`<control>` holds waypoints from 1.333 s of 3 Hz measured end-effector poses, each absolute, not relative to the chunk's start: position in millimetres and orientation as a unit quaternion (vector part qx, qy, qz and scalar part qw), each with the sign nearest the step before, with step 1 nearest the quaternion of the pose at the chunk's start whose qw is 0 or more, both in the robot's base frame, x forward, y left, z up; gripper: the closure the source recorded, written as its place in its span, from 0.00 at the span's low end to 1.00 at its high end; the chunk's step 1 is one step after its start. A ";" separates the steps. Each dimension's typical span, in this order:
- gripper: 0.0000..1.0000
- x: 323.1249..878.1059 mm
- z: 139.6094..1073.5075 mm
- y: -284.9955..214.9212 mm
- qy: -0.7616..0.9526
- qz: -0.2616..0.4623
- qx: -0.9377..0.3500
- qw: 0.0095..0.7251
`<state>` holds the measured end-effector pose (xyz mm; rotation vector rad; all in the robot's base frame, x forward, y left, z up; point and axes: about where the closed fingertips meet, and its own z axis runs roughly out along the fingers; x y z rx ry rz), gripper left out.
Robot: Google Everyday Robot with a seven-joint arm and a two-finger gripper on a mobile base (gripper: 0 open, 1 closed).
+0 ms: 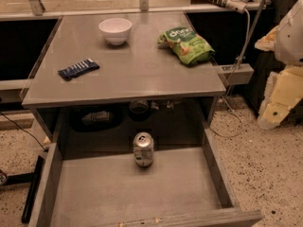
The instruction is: Pick 7up can from top drawer and place on counter
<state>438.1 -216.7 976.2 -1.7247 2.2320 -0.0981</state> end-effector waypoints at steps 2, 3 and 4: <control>0.00 436.6 960.5 -214.6 0.780 -0.011 -0.602 0.174; 0.00 431.3 922.6 -208.0 0.773 0.035 -0.603 0.196; 0.00 423.8 885.3 -189.9 0.751 0.080 -0.612 0.234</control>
Offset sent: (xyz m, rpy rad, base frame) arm -0.0045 0.0040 -0.0468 0.1420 0.0347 0.0205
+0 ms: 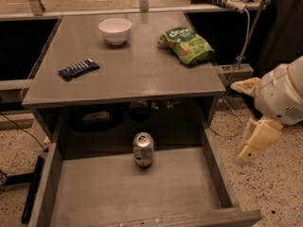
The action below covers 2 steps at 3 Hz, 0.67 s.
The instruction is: Pick 7up can from top drawer and place on counter
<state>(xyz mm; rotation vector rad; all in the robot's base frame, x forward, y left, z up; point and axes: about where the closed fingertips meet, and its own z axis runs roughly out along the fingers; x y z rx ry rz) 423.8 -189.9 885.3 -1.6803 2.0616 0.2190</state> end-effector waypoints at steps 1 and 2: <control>0.00 423.8 842.6 -162.3 0.717 0.133 -0.620 0.291; 0.00 425.9 846.4 -154.5 0.696 0.132 -0.633 0.310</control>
Offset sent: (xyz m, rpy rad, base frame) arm -0.0003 0.0242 -0.0385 0.1331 -0.0297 0.0598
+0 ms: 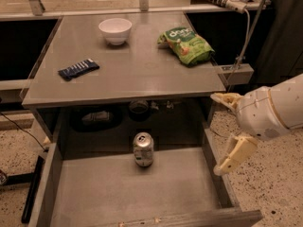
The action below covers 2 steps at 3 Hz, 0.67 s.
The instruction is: Pick 7up can from top drawer and place on counter
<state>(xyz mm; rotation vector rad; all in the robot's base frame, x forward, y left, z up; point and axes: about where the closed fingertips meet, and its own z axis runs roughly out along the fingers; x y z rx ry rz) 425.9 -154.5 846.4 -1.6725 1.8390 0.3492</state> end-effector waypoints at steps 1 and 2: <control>0.00 425.2 842.6 -148.6 0.692 0.128 -0.641 0.306; 0.00 434.2 809.4 -126.9 0.673 0.146 -0.654 0.314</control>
Offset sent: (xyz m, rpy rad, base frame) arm 0.0266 0.0528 -0.0885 0.0645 -0.0189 0.1315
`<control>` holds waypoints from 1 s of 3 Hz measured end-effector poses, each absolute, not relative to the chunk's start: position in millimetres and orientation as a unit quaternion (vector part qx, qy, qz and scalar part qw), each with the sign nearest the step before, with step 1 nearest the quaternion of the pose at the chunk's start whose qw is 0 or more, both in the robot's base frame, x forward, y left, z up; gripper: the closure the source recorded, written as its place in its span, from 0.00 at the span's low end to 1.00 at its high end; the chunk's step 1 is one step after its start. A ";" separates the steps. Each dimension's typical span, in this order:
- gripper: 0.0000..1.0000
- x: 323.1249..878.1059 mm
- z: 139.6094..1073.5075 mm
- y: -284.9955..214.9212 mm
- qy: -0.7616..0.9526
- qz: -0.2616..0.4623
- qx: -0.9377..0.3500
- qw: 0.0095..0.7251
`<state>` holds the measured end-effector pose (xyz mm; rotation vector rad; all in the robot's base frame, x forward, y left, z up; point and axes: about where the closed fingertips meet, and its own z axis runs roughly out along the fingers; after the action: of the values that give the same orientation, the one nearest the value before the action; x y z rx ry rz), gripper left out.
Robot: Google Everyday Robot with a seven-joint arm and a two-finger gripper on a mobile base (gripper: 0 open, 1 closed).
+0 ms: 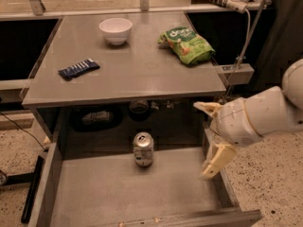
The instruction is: Pick 7up can from top drawer and place on counter
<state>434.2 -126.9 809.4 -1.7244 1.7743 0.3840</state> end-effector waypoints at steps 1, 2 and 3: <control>0.00 455.3 760.4 -103.5 0.652 0.174 -0.661 0.328; 0.00 475.8 719.8 -83.9 0.638 0.202 -0.654 0.352; 0.00 487.3 685.9 -61.2 0.635 0.225 -0.640 0.371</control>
Offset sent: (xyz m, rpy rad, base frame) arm 0.0693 0.0639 -0.1389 0.2373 -0.0062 0.0870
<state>487.3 -61.2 685.9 -1.6403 1.6275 0.5760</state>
